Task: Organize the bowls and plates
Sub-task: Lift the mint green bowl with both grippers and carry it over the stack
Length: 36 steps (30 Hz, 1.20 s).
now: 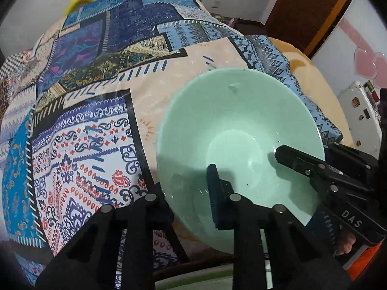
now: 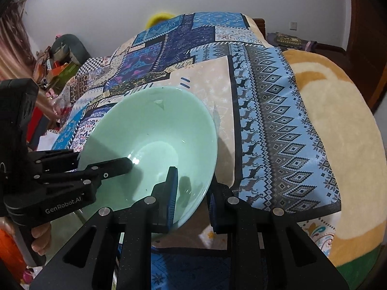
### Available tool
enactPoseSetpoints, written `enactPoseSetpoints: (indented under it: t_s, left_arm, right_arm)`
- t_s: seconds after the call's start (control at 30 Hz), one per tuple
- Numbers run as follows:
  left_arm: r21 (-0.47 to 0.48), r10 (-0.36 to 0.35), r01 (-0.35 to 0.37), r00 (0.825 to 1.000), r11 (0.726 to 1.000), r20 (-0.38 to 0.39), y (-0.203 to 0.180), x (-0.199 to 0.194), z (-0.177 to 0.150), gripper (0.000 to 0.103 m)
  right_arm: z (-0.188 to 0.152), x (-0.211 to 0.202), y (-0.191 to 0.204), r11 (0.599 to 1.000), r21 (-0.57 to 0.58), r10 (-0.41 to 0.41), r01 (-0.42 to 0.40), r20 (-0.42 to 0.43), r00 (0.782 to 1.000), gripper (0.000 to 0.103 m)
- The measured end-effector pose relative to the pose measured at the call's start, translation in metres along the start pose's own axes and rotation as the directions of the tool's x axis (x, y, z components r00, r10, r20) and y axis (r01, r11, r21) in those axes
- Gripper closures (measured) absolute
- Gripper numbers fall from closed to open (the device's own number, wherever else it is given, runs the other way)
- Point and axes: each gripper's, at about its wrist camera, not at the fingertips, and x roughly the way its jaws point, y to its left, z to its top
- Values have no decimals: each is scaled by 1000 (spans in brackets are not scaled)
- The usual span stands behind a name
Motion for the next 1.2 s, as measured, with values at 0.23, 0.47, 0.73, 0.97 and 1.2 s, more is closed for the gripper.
enactPoseSetpoints:
  t_s: [0.23,0.47,0.73,0.97,1.2]
  left_arm:
    - [-6,-9,9,1000,1000,15,-1,-12,-6,80]
    - [6,20,-21,997,1000,73,-11,-43,-15,80]
    - [13,36,-38,990,999,134,-18,-85,-28,80]
    - [3,37,-38,984,999,176,-22,-122,-43,80]
    - [-4,47,-47,976,999,211,-22,-154,-66,80]
  right_arm:
    - [-3,-12,5,1000,16,-1,1,17,1000,83]
    - [-6,-36,15,1000,16,10,-11,59,998,83]
    - [-7,-67,32,1000,0,18,-18,112,994,83]
    - [-12,-89,48,1000,-14,24,-22,149,989,83]
    - [-22,-103,66,999,-25,36,-32,167,985,83]
